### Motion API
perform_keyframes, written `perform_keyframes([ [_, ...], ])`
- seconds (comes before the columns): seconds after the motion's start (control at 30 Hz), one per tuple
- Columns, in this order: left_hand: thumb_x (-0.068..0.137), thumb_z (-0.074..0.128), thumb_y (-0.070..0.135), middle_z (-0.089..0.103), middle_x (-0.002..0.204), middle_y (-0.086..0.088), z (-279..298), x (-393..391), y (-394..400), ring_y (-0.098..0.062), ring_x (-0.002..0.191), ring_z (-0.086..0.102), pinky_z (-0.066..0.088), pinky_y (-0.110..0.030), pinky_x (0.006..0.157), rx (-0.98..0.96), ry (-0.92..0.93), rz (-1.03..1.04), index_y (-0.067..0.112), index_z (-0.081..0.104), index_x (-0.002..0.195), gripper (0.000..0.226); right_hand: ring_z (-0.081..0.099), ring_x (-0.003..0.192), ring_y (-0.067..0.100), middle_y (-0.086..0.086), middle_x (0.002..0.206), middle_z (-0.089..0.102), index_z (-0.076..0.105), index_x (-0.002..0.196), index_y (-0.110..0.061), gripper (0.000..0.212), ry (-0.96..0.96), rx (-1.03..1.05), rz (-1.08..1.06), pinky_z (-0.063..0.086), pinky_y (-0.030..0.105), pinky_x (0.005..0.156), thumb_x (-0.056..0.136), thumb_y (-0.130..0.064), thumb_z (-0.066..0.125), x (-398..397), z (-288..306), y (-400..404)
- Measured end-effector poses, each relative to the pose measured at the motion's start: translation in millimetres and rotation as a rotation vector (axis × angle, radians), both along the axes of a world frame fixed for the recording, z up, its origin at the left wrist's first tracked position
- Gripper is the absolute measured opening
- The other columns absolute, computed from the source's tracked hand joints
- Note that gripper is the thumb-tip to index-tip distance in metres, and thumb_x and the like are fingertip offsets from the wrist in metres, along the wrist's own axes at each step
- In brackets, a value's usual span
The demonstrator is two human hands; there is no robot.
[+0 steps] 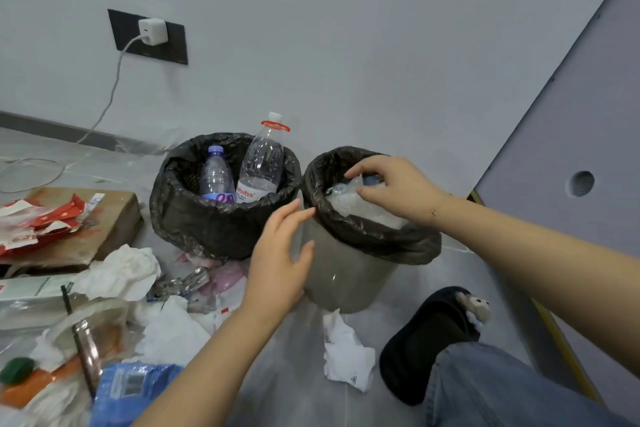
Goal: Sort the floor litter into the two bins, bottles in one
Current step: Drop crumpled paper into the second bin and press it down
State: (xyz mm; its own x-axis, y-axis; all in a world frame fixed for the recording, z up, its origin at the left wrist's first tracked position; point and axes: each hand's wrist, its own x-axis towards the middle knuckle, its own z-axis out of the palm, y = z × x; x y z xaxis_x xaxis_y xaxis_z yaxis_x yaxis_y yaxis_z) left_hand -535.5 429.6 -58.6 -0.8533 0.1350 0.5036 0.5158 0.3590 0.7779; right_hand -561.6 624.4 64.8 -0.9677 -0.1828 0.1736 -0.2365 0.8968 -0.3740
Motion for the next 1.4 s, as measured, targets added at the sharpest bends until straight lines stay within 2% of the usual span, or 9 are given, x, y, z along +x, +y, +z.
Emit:
perform_keyframes([
  [0.13, 0.079, 0.063, -0.003, 0.057, 0.122, 0.004, -26.7, 30.0, -22.7, -0.013, 0.116, 0.055, 0.046, -0.022, 0.095, 0.113, -0.234, 0.052, 0.023, 0.066, 0.108, 0.039, 0.059, 0.091, 0.001, -0.011, 0.097, 0.067, 0.071, 0.099, -0.020, 0.021, -0.047, -0.044, 0.157, 0.046, 0.014, 0.082, 0.083, -0.011, 0.061, 54.1, -10.0, -39.4],
  [0.27, 0.072, 0.061, 0.008, 0.063, 0.115, -0.001, -51.0, 45.3, -38.3, -0.018, 0.106, 0.061, 0.052, -0.034, 0.087, 0.042, -0.391, -0.011, 0.023, 0.066, 0.104, 0.036, 0.062, 0.093, 0.013, -0.002, 0.103, 0.068, 0.066, 0.111, -0.018, 0.027, -0.332, 0.290, 0.229, 0.047, 0.024, 0.080, 0.084, -0.020, 0.062, 73.2, -61.1, -55.7],
  [0.37, 0.080, 0.065, 0.000, 0.066, 0.112, -0.002, -64.9, 48.6, -52.3, -0.018, 0.102, 0.063, 0.052, -0.036, 0.089, -0.086, -0.513, -0.031, 0.017, 0.069, 0.104, 0.030, 0.056, 0.111, 0.027, 0.007, 0.120, 0.059, 0.054, 0.126, -0.016, 0.044, -0.606, 0.567, 0.126, 0.045, 0.029, 0.085, 0.085, -0.028, 0.061, 80.0, -123.2, -49.7],
  [0.5, 0.082, 0.065, 0.002, 0.066, 0.112, -0.001, -70.1, 46.7, -63.1, -0.013, 0.100, 0.063, 0.051, -0.033, 0.090, -0.149, -0.572, -0.057, 0.022, 0.069, 0.101, 0.028, 0.050, 0.119, 0.029, 0.010, 0.135, 0.044, 0.037, 0.136, -0.014, 0.063, -0.721, 0.513, -0.109, 0.041, 0.031, 0.092, 0.084, -0.043, 0.059, 89.4, -192.1, -42.0],
  [0.63, 0.083, 0.063, 0.001, 0.068, 0.100, -0.001, -63.2, 40.9, -67.8, -0.018, 0.086, 0.066, 0.049, -0.014, 0.065, -0.077, -0.599, -0.031, 0.022, 0.068, 0.099, 0.026, 0.051, 0.116, 0.032, 0.012, 0.137, 0.035, 0.034, 0.137, -0.011, 0.061, -0.671, 0.538, -0.164, 0.042, 0.033, 0.090, 0.089, -0.044, 0.052, 101.7, -222.4, -45.3],
  [0.8, 0.085, 0.063, 0.000, 0.067, 0.096, 0.003, -61.6, 39.8, -76.3, -0.006, 0.078, 0.061, 0.047, -0.010, 0.070, 0.008, -0.637, -0.024, 0.017, 0.068, 0.099, 0.022, 0.058, 0.104, 0.025, 0.004, 0.118, 0.055, 0.050, 0.127, -0.018, 0.049, -0.619, 0.225, -0.201, 0.044, 0.027, 0.081, 0.082, -0.034, 0.063, 97.8, -221.6, -38.3],
  [1.0, 0.089, 0.064, 0.010, 0.067, 0.106, 0.002, -59.8, 43.7, -88.5, -0.003, 0.087, 0.062, 0.049, -0.012, 0.072, 0.165, -0.753, -0.037, 0.014, 0.066, 0.108, 0.019, 0.066, 0.088, 0.013, 0.004, 0.101, 0.068, 0.064, 0.116, -0.009, 0.028, -0.917, -0.873, -0.185, 0.055, 0.024, 0.077, 0.088, -0.006, 0.063, 86.6, -182.9, -34.3],
  [1.2, 0.088, 0.066, 0.033, 0.061, 0.122, 0.005, -60.0, 55.4, -79.2, -0.012, 0.113, 0.059, 0.051, -0.031, 0.089, 0.316, -0.974, -0.150, 0.024, 0.048, 0.130, 0.047, 0.064, 0.109, 0.022, 0.010, 0.116, 0.067, 0.061, 0.121, -0.006, 0.035, -0.914, -0.965, -0.039, 0.051, 0.035, 0.097, 0.089, 0.006, 0.056, 78.9, -160.0, -56.7],
  [1.4, 0.091, 0.062, 0.033, 0.072, 0.103, -0.003, -57.6, 63.6, -69.0, -0.011, 0.084, 0.066, 0.052, -0.023, 0.071, 0.526, -1.037, -0.194, 0.016, 0.063, 0.116, 0.030, 0.069, 0.091, 0.017, 0.013, 0.108, 0.069, 0.065, 0.115, -0.005, 0.034, -0.765, -0.908, -0.022, 0.057, 0.023, 0.074, 0.084, 0.010, 0.062, 80.2, -151.7, -68.0],
])
